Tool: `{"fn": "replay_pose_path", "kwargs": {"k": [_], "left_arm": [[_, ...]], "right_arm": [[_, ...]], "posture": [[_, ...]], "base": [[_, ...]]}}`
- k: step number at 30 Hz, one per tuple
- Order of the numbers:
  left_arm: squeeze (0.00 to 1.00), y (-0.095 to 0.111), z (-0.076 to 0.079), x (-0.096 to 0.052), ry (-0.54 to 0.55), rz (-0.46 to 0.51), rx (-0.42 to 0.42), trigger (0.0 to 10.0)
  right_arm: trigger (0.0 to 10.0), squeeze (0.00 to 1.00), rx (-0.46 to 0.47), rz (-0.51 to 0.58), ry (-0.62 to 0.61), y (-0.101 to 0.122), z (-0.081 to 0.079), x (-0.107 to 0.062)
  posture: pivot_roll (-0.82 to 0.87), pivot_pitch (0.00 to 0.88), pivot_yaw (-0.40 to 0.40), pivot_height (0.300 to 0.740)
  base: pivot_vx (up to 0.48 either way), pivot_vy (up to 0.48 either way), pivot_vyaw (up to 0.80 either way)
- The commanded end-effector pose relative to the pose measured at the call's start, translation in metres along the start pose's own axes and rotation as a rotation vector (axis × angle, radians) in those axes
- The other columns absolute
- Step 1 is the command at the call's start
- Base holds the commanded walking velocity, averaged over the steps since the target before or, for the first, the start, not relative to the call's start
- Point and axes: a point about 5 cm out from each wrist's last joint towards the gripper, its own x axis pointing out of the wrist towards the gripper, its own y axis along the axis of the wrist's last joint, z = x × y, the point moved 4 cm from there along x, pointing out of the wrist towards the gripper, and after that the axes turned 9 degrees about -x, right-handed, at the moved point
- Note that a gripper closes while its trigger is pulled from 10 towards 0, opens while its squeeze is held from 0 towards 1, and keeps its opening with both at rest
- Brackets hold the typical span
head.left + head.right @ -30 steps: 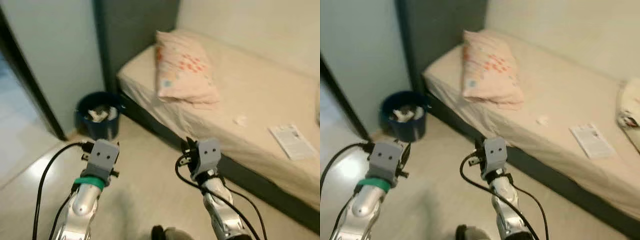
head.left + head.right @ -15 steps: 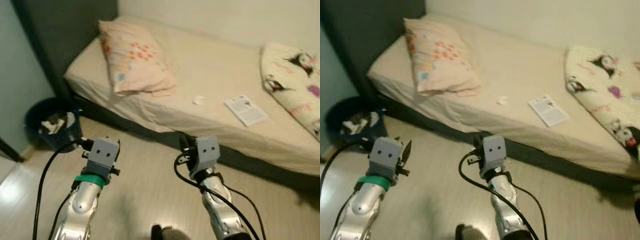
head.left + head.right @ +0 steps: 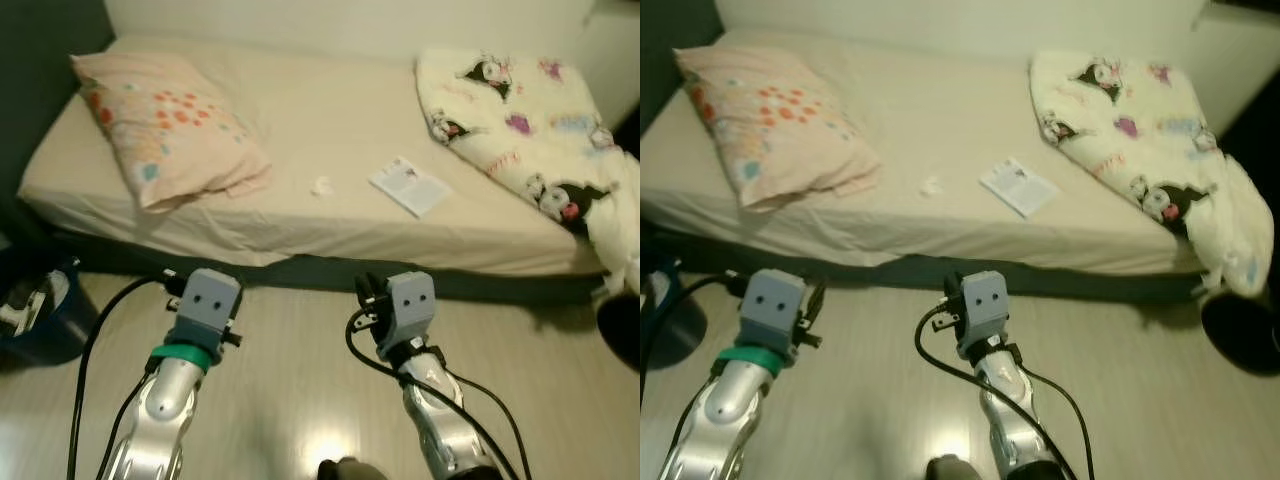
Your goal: Clean up the room
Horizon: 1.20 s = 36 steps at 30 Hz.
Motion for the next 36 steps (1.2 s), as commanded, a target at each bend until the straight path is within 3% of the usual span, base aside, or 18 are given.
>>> {"fn": "replay_pose_path", "kwargs": {"k": [1, 9, 36], "left_arm": [[0.0, -0.0034, 0.0059, -0.0015, -0.021, -0.01, 0.01, 10.0], [0.0, 0.0002, 0.0064, 0.0016, -0.025, 0.013, 0.024, 10.0], [0.0, 0.0026, 0.0113, 0.0052, -0.045, 0.03, 0.026, 10.0]], "right_arm": [[10.0, 0.0, 0.012, -0.018, -0.013, -0.0044, 0.002, -0.0025], [10.0, 0.0, 0.007, -0.011, -0.017, -0.0029, 0.0026, -0.0017], [10.0, 0.0, -0.001, -0.01, -0.021, -0.0027, 0.0024, -0.002]], "posture": [[-0.03, 0.075, -0.006, 0.74], [-0.03, 0.073, -0.005, 0.74], [-0.04, 0.074, -0.002, 0.74]], "base": [[0.0, 0.0, -0.8], [0.087, 0.0, -0.78], [0.427, 0.0, 0.0]]}}
